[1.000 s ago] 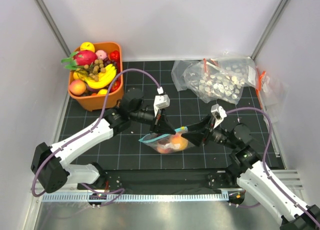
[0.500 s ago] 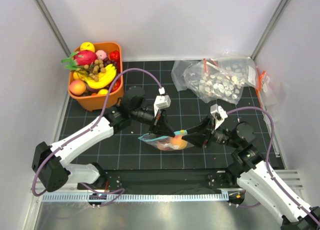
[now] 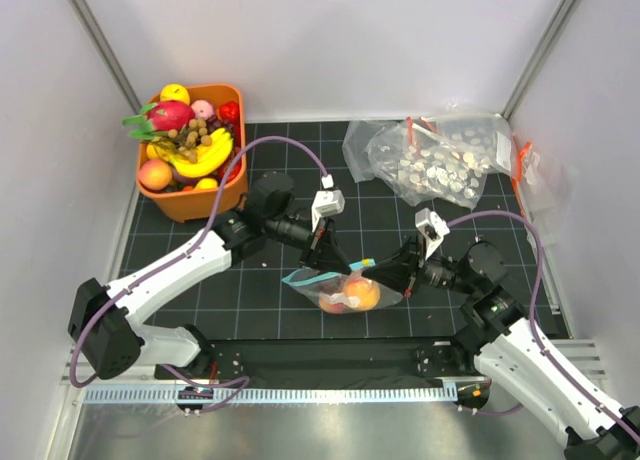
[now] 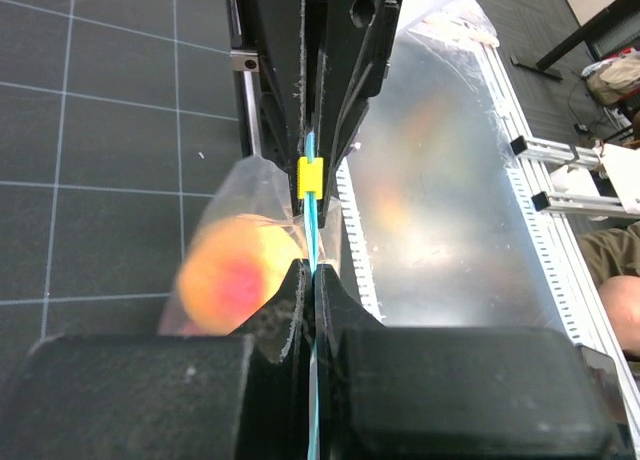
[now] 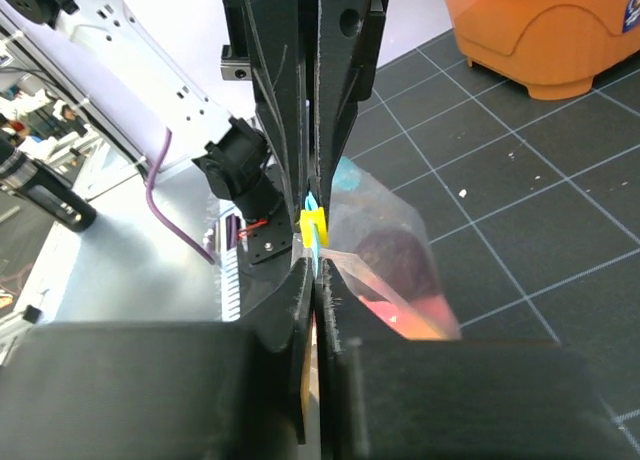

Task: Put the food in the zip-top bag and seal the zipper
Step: Zip the zipper food storage bag at the center of the board.

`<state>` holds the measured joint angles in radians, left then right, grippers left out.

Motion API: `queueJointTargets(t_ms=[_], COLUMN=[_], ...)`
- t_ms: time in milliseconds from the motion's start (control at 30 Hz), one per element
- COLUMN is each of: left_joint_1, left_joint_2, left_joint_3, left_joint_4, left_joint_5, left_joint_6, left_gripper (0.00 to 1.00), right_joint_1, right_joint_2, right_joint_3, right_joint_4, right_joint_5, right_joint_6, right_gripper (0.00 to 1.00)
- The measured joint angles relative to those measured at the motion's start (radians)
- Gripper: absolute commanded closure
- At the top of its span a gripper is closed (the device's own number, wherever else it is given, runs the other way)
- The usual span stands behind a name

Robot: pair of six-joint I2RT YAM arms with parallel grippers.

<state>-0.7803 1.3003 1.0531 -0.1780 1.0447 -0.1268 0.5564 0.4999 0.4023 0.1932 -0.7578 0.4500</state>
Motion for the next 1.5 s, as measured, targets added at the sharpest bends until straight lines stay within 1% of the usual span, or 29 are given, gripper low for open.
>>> queueJointTargets(t_ms=[33,67,100,133,233,333,400,567,800,833,867,900,933,1000,1100,1133,1167,1200,1233,1300,1500], left_joint_1=[0.000,0.000,0.000,0.000,0.000,0.000,0.000,-0.003,-0.020,-0.027,-0.034,-0.041,-0.045,-0.055,-0.059,-0.061,-0.062,-0.062,-0.063,-0.064,-0.064], left_joint_2=[0.000,0.000,0.000,0.000,0.000,-0.003,-0.005,-0.004,0.026,0.032,0.038,0.044,0.048,0.061,0.072,0.075,0.076,0.076,0.077,0.076,0.074], left_joint_3=[0.001,0.002,0.005,0.007,0.010,0.010,0.014,0.049,0.101,0.105,0.108,0.109,0.110,0.114,0.117,0.117,0.118,0.118,0.119,0.119,0.118], left_joint_4=[-0.002,-0.004,-0.006,-0.006,-0.007,-0.006,-0.005,-0.003,0.005,0.005,0.005,0.006,0.006,0.006,0.005,0.005,0.005,0.006,0.005,0.005,0.010], left_joint_5=[-0.001,-0.003,-0.007,-0.018,-0.060,-0.105,-0.125,-0.168,-0.190,-0.192,-0.194,-0.196,-0.198,-0.200,-0.203,-0.204,-0.206,-0.206,-0.206,-0.207,-0.208], left_joint_6=[0.000,0.003,0.003,-0.003,-0.017,-0.025,-0.031,-0.053,-0.062,-0.063,-0.066,-0.066,-0.066,-0.068,-0.068,-0.068,-0.070,-0.069,-0.070,-0.064,-0.043], left_gripper=[0.77,0.66,0.57,0.43,0.33,0.32,0.33,0.42,0.43,0.50,0.53,0.61,0.65,0.71,0.74,0.81,0.86,0.94,0.97,1.00,1.00], right_joint_1=[0.001,0.001,0.003,0.005,0.012,0.016,0.018,0.021,0.030,0.031,0.031,0.031,0.031,0.031,0.031,0.031,0.031,0.031,0.031,0.031,0.032], right_joint_2=[0.005,0.009,0.014,0.019,0.029,0.029,0.028,0.029,0.031,0.031,0.031,0.034,0.038,0.044,0.050,0.050,0.050,0.050,0.050,0.050,0.043], right_joint_3=[0.002,0.005,0.010,0.016,0.037,0.047,0.049,0.061,0.069,0.069,0.069,0.069,0.071,0.071,0.071,0.071,0.071,0.071,0.071,0.071,0.087], right_joint_4=[0.000,-0.002,-0.009,-0.016,-0.051,-0.072,-0.086,-0.120,-0.130,-0.132,-0.134,-0.136,-0.139,-0.143,-0.149,-0.150,-0.151,-0.151,-0.151,-0.153,-0.186], right_joint_5=[0.000,0.000,0.005,0.007,0.032,0.053,0.065,0.083,0.092,0.092,0.094,0.094,0.094,0.094,0.098,0.099,0.101,0.102,0.103,0.106,0.136], right_joint_6=[0.000,0.003,0.003,0.002,-0.004,-0.009,-0.012,-0.027,-0.034,-0.034,-0.034,-0.034,-0.034,-0.034,-0.034,-0.034,-0.034,-0.034,-0.034,-0.033,-0.026], right_gripper=[0.99,0.99,0.99,0.99,0.99,0.99,0.99,0.99,0.99,0.99,0.99,0.99,0.99,0.99,0.99,0.99,0.99,0.99,0.99,0.99,0.99])
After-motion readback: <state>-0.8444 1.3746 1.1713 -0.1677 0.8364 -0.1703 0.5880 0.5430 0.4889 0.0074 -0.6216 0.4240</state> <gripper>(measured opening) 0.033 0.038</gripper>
